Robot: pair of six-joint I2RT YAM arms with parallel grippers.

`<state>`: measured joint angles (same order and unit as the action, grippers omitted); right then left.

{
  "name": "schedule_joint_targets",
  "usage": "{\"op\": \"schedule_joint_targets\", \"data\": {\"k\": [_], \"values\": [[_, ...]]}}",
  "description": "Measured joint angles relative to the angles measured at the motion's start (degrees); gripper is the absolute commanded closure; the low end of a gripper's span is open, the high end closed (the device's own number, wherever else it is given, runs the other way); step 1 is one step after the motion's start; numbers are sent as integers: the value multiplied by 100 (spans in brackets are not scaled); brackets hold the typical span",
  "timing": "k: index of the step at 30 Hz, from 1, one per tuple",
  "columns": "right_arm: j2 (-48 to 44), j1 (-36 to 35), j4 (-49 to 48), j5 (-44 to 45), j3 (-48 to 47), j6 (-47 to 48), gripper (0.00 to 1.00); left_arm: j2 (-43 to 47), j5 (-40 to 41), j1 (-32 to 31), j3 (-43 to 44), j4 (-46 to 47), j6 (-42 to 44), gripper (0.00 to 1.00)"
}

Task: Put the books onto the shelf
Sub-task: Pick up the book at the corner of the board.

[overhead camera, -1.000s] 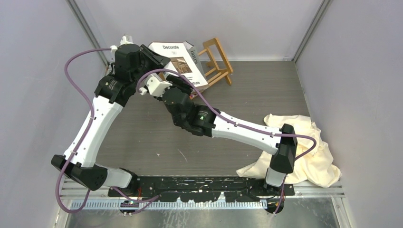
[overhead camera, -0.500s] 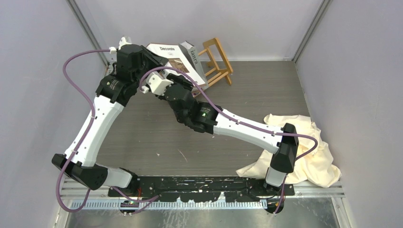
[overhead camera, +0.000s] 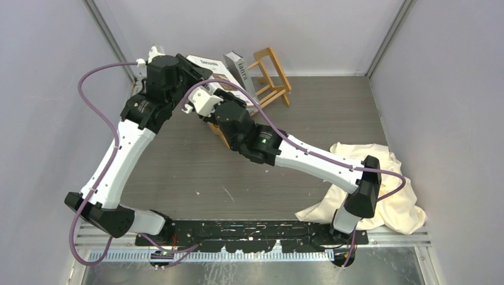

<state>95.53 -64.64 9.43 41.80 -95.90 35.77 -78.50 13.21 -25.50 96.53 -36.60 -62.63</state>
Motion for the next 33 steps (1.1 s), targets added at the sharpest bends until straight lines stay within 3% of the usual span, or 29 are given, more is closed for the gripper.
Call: {"op": "schedule_joint_targets", "data": {"k": [9, 24, 33], "values": [[-216, 164, 140, -22, 103, -149, 65, 33, 422, 50, 227, 125, 7, 48], [-496, 481, 72, -46, 258, -306, 67, 448, 1152, 50, 179, 199, 4, 47], [-516, 1211, -260, -310, 361, -612, 67, 809, 1652, 81, -164, 350, 37, 47]]}}
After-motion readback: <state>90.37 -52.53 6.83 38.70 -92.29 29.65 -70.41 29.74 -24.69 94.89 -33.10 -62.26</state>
